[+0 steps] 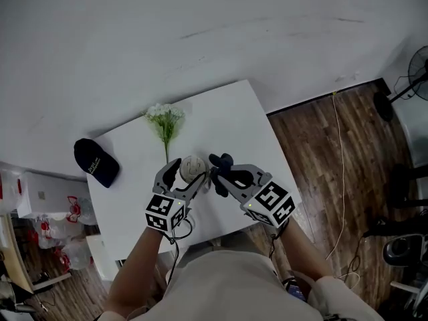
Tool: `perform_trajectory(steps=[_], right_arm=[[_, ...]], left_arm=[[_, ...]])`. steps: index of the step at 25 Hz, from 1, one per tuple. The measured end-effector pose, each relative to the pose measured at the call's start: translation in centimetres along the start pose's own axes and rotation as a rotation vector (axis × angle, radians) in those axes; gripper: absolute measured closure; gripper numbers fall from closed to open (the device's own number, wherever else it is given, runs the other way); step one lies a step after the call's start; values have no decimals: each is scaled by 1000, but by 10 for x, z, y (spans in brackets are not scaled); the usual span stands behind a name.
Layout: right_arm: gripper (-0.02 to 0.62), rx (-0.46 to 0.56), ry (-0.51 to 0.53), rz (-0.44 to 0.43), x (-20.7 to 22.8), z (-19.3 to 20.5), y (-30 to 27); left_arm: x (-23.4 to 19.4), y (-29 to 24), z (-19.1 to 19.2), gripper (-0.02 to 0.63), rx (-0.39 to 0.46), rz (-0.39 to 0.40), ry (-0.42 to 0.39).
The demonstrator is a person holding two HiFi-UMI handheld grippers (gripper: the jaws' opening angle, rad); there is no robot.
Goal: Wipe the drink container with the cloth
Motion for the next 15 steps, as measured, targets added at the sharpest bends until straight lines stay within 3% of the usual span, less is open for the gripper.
perform_trajectory(steps=[3,8,15], right_arm=[[558,49,-20,83,0,-30,17],[558,120,30,161,-9,-78,35],[558,221,150,234,-34,-148,46]], left_arm=[[1,19,-19,280,46,1,-17],[-4,54,-55,328,96,-1,-73],[-25,106,-103,426,152,-87,-164]])
Point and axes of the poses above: the fingertips, and each gripper's own axes: y backward along the fingers, x to its right, z out of its underside, the point moved 3 cm from there along y, backward along the fingers, and after that the axes turned 1 degree about -z, right-handed, at the moved point
